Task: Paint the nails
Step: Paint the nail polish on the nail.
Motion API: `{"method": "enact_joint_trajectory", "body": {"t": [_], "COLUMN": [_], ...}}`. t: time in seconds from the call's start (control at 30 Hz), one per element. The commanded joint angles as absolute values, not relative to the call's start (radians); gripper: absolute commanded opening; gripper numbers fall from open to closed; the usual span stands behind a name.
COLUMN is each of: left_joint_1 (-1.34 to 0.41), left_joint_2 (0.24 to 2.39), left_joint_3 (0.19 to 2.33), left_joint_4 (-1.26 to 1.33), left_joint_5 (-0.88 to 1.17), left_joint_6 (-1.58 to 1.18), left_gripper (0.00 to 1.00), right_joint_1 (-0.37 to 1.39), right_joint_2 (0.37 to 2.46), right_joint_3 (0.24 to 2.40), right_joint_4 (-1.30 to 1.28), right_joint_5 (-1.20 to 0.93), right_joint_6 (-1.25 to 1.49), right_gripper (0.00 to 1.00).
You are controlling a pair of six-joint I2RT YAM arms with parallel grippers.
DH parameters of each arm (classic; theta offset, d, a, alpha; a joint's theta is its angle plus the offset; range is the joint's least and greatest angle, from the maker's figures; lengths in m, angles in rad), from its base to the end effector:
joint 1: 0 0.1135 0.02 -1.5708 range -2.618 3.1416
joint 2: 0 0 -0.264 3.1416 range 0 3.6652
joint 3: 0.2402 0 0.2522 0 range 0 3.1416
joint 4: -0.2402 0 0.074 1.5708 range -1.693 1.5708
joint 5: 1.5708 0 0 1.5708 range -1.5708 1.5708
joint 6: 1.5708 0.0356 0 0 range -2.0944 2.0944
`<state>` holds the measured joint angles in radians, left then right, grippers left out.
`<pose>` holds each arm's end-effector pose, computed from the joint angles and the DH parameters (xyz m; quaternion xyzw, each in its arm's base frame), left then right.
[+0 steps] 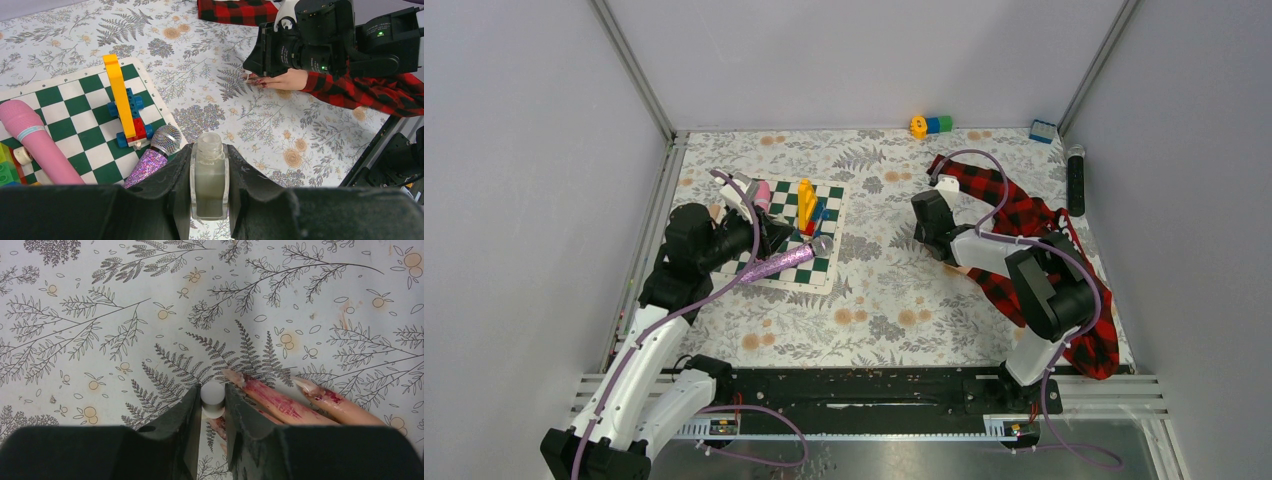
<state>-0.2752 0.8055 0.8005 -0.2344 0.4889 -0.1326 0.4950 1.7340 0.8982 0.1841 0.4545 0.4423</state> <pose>0.1733 -0.0663 0.3377 0.2035 0.7505 -0.3077 0.5483 0.3206 0.1553 0.1682 0.0769 0.8755 0.0150 0.4768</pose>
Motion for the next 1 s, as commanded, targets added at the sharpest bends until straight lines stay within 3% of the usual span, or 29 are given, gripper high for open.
{"method": "enact_joint_trajectory", "body": {"t": [0.0, 0.97], "left_joint_1": [-0.27, -0.269], "left_joint_2": [0.784, 0.771], "left_joint_3": [0.802, 0.799], "left_joint_4": [-0.178, -0.172], "left_joint_5": [0.488, 0.494], "left_joint_6": [-0.144, -0.149], "left_gripper": [0.0, 0.0], "right_joint_1": [0.49, 0.489], "right_joint_2": [1.681, 1.622], "right_joint_3": [0.886, 0.849], "right_joint_4": [0.179, 0.167], "right_joint_5": [0.482, 0.496], "right_joint_6": [0.441, 0.422], "right_gripper": [0.0, 0.0]}}
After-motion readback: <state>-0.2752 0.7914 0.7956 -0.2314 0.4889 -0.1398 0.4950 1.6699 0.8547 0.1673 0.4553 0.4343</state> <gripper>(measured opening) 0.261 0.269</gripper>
